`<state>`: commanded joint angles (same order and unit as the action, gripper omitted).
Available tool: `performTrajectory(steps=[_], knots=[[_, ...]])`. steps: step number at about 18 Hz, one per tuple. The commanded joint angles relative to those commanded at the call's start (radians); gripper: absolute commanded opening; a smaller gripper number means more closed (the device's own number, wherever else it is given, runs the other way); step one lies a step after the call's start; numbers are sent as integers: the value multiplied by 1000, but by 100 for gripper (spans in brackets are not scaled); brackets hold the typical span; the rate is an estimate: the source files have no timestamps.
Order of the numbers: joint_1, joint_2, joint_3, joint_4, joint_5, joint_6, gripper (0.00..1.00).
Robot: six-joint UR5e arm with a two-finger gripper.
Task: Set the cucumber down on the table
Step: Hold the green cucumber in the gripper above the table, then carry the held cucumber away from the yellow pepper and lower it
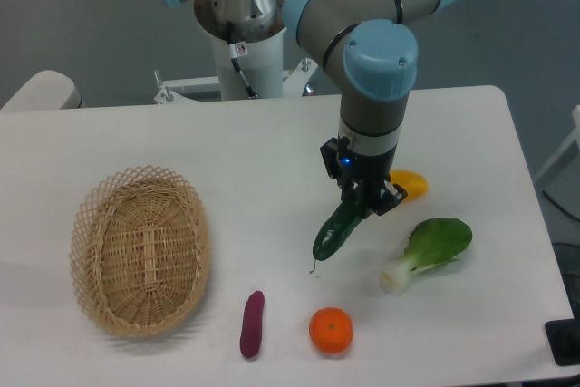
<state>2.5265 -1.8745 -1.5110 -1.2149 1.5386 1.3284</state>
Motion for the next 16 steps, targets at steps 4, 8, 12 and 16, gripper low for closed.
performTrajectory(steps=[4, 8, 12, 16], knots=[[6, 0, -8, 0, 0, 5, 21], [20, 0, -24, 0, 5, 18, 21], [46, 29, -87, 9, 3, 95, 21], [48, 44, -153, 23, 6, 133, 21]])
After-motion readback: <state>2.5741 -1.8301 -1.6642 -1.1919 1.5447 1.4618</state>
